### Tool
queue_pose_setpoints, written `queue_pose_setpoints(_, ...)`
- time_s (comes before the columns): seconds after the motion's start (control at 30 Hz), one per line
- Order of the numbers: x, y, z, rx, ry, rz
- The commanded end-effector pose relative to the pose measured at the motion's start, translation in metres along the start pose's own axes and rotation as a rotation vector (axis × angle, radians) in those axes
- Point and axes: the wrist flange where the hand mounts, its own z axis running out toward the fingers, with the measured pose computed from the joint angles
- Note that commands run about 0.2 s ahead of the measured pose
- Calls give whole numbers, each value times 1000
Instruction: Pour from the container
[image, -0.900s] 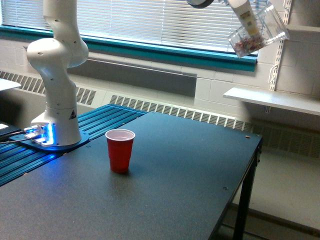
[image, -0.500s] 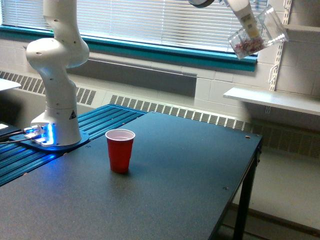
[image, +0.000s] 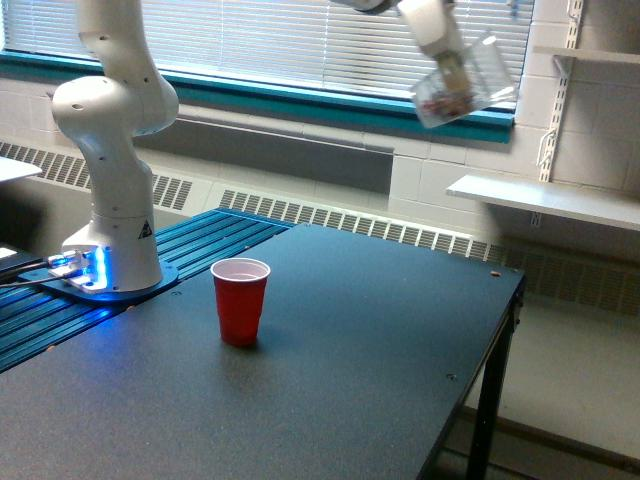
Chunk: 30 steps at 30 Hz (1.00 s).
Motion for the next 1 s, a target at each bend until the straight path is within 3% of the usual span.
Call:
queue_pose_setpoints(0.03, -36, 15, -8, 8, -63, -35)
queue_pose_setpoints(0.17, -51, 28, -9, -4, -96, -21)
queue_pose_setpoints(0.3, -61, 37, -10, -18, -99, -15)
queue_pose_setpoints(0.57, -77, 61, -2, -66, -225, -56)
queue_pose_setpoints(1.0, -83, 113, 10, -107, -314, -70)
